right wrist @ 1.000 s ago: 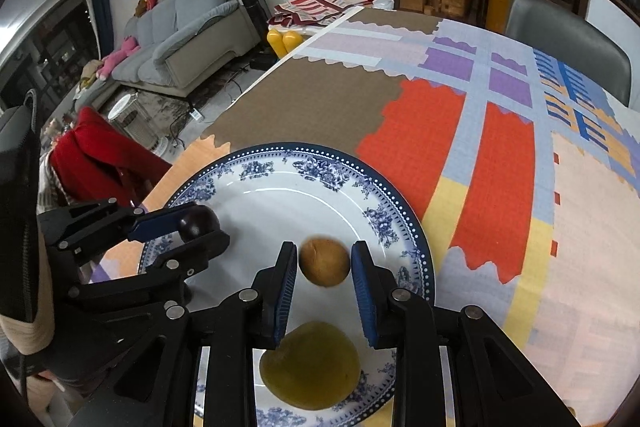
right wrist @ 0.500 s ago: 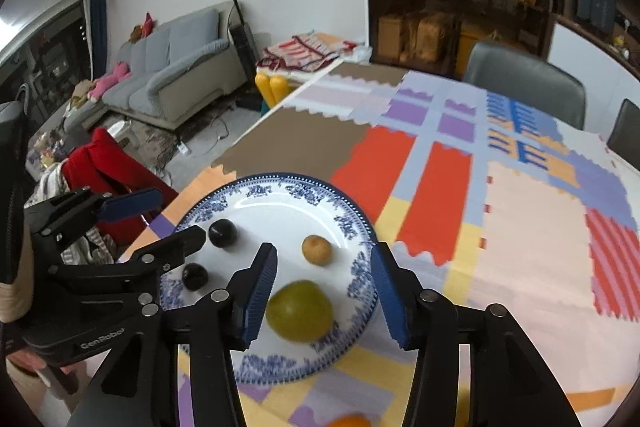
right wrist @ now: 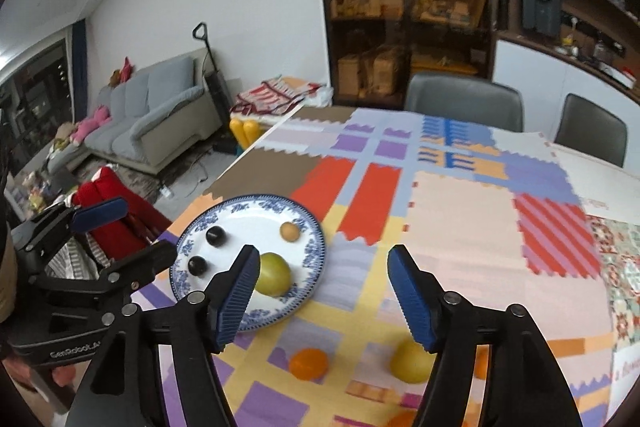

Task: Organize fruits
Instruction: 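Withdraw both tools from the plate toward the oranges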

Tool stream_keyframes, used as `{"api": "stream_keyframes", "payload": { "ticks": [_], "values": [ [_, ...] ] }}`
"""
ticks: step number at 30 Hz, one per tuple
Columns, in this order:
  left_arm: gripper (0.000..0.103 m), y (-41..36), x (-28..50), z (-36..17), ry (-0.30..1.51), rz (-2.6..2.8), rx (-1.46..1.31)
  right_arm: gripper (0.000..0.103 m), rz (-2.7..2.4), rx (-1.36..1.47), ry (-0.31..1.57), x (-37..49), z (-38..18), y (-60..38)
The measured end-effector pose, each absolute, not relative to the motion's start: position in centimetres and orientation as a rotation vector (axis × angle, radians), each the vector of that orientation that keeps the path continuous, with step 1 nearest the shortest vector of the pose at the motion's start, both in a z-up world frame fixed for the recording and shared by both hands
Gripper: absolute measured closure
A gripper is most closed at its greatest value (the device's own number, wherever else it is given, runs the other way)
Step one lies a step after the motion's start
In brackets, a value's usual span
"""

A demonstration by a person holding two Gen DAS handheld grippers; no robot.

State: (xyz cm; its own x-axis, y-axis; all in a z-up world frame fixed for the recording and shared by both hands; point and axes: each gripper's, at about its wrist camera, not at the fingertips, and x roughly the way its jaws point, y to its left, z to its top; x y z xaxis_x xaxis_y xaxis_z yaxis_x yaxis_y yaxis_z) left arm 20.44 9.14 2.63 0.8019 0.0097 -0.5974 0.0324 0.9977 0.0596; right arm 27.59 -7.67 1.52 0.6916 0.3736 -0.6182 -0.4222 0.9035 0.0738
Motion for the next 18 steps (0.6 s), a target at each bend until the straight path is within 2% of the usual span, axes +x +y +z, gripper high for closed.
{"api": "stream_keyframes", "payload": {
  "ticks": [4,18],
  "values": [
    [0.019,7.7,19.4,3.2,0.623,-0.025,0.07,0.03,0.403,-0.064,0.635,25.8,2.6,-9.8],
    [0.015,2.8,17.2,2.7,0.592,-0.062,0.128,0.026,0.298,-0.059,0.605,22.4,2.5,-14.7]
  ]
}}
